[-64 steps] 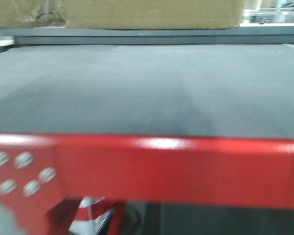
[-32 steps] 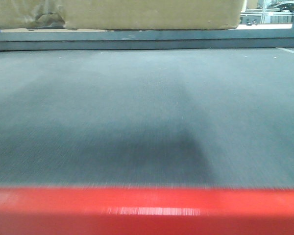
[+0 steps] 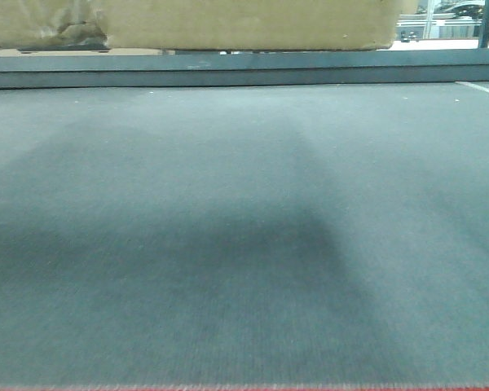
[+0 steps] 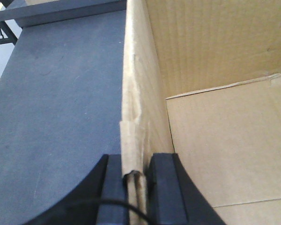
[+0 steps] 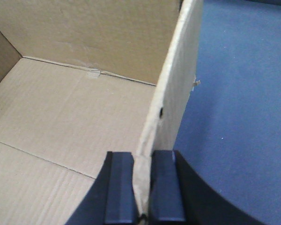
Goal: Grab carton from right shelf to conveyor
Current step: 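Carry the carton over the grey conveyor belt and lower it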
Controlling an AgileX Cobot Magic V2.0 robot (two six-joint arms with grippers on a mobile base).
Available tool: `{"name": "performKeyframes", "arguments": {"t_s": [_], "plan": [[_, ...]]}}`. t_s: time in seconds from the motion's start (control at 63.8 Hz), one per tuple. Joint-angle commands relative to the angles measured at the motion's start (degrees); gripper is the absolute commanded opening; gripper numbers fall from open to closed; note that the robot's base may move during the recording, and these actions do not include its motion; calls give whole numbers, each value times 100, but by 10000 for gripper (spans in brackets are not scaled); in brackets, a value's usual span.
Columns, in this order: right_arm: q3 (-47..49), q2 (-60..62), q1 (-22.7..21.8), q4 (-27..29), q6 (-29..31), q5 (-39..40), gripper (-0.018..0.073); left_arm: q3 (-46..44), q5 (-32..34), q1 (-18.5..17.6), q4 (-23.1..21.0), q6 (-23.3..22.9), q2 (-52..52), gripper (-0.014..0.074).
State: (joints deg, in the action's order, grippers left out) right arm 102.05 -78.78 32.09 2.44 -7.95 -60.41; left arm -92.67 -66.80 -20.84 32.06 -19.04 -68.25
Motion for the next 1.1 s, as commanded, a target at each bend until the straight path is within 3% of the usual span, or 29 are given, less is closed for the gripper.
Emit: {"name": "performKeyframes", "arguments": {"t_s": [0.0, 1.082], "plan": [[44, 139, -51, -334, 94, -44, -69, -16, -234, 87, 1093, 67, 44, -9], [44, 139, -51, -334, 94, -44, -69, -16, -236, 87, 1093, 67, 44, -9]]}}
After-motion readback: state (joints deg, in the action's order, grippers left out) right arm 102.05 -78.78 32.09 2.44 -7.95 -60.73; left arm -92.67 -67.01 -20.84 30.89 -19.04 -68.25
